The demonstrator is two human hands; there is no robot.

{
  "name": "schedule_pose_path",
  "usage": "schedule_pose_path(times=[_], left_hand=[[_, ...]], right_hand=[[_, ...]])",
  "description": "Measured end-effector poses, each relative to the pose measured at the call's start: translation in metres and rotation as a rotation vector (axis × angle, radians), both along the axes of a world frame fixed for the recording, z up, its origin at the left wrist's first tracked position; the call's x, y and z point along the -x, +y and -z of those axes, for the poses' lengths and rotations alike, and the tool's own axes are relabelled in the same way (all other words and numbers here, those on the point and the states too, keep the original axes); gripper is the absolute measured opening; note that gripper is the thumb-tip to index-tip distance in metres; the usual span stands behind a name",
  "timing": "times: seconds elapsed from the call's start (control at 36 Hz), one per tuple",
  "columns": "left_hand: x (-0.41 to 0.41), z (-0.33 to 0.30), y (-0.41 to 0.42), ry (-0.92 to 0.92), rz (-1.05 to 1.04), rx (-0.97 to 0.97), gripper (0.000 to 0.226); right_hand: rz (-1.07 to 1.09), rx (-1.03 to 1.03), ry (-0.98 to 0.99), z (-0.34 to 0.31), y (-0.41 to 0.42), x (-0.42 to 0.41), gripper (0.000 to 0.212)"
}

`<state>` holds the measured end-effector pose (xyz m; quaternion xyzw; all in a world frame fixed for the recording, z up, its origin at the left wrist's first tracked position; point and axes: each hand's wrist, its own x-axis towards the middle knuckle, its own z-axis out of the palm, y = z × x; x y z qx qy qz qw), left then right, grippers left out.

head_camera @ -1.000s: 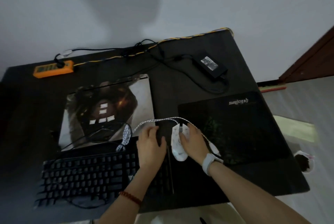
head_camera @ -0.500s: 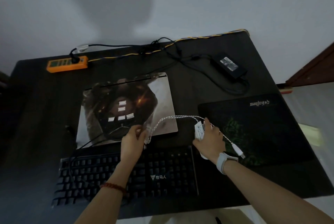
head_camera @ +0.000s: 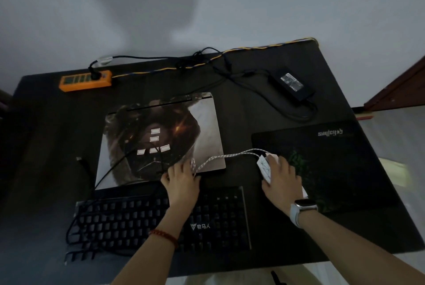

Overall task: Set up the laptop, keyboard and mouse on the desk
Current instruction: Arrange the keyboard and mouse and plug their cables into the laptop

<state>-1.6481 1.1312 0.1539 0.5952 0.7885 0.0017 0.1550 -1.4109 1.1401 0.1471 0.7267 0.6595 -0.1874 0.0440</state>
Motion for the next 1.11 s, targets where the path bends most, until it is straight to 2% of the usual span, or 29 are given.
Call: schedule_pose_path(times=[0.06, 0.11, 0.22, 0.31, 0.36, 0.44, 0.53, 0.67, 0.75, 0.81, 0.94, 1.08, 1.11], left_hand=[[0.003, 0.000, -0.001, -0.023, -0.047, -0.062, 0.035], [0.002, -0.002, 0.000, -0.089, -0.041, -0.142, 0.025], [-0.010, -0.022, 0.012, -0.312, 0.002, -0.343, 0.020], [-0.026, -0.045, 0.035, -0.472, -0.011, -0.486, 0.016], [-0.041, -0.062, 0.057, -0.683, -0.128, -0.436, 0.013], [-0.075, -0.090, 0.096, -1.019, -0.259, -0.316, 0.022], [-0.110, -0.124, 0.133, -1.216, -0.262, -0.400, 0.026], [-0.144, -0.181, 0.168, -1.326, -0.141, -0.699, 0.029], [-0.148, -0.186, 0.168, -1.359, -0.131, -0.759, 0.026], [-0.151, -0.173, 0.164, -1.357, -0.187, -0.690, 0.024], [-0.154, -0.105, 0.140, -1.311, -0.453, -0.287, 0.015], [-0.157, -0.046, 0.101, -1.327, -0.523, 0.037, 0.003], [-0.158, -0.038, 0.095, -1.328, -0.545, 0.085, 0.009]], right_hand=[[-0.039, 0.003, 0.014, 0.002, -0.004, -0.001, 0.073], [-0.051, 0.005, 0.073, 0.002, -0.005, -0.004, 0.073], [-0.008, -0.046, 0.375, -0.004, 0.002, -0.013, 0.072], [0.087, -0.173, 0.552, -0.017, 0.015, -0.021, 0.068], [0.184, -0.232, 0.639, -0.028, 0.027, -0.028, 0.067], [0.292, -0.305, 0.747, -0.052, 0.053, -0.046, 0.066], [0.357, -0.455, 0.772, -0.083, 0.083, -0.065, 0.066], [0.282, -0.708, 0.747, -0.135, 0.114, -0.088, 0.062], [0.224, -0.763, 0.712, -0.142, 0.114, -0.094, 0.062], [0.206, -0.727, 0.683, -0.136, 0.111, -0.098, 0.064], [0.246, -0.463, 0.500, -0.087, 0.084, -0.105, 0.067], [0.257, -0.203, 0.298, -0.034, 0.043, -0.112, 0.067], [0.265, -0.171, 0.275, -0.026, 0.036, -0.114, 0.067]])
